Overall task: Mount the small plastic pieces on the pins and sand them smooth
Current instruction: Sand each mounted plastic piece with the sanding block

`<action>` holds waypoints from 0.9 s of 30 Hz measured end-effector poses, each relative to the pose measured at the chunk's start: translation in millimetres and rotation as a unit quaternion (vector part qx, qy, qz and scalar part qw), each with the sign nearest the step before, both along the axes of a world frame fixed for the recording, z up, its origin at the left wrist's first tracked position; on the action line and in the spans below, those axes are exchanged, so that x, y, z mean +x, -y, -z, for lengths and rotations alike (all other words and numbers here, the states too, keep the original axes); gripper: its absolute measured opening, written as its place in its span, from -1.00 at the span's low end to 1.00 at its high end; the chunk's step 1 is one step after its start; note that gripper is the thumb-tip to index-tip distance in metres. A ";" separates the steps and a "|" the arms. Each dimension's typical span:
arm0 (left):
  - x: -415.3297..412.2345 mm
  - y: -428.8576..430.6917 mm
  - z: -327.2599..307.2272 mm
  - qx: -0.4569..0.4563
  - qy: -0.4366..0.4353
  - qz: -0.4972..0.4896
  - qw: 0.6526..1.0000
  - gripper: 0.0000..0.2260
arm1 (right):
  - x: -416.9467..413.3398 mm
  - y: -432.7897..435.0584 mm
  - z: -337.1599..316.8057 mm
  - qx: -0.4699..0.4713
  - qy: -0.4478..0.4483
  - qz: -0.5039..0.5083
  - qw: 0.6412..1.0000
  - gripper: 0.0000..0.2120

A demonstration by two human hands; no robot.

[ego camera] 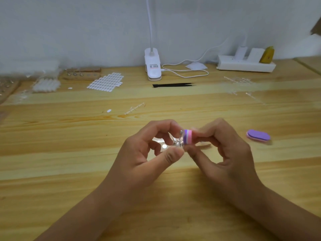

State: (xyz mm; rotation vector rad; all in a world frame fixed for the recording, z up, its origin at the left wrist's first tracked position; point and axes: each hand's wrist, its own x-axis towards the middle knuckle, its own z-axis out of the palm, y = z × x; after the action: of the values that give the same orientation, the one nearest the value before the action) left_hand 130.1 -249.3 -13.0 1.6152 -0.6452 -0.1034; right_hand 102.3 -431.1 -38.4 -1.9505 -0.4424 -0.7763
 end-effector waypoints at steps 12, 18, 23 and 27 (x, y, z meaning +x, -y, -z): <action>-3.6 2.3 -2.0 0.027 0.049 -0.028 0.998 -0.81 | -2.8 -4.8 3.4 0.061 0.037 -0.012 0.997 -0.78; -3.8 2.0 -3.2 0.006 0.044 -0.032 0.999 -0.82 | -0.4 -5.4 7.0 0.076 0.034 -0.003 0.996 -0.75; -5.7 2.5 -1.1 -0.019 -0.008 -0.006 1.000 -0.82 | 0.1 -2.4 10.6 -0.003 0.007 0.008 1.000 -0.82; -3.4 0.6 0.0 0.020 0.021 -0.023 0.999 -0.82 | -0.7 -1.6 4.7 0.059 0.031 0.006 0.998 -0.78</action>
State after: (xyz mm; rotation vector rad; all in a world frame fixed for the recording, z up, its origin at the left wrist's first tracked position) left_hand 126.8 -250.0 -13.0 1.6724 -0.6412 -0.0498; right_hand 101.6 -429.5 -43.1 -1.8243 -0.4126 -0.8547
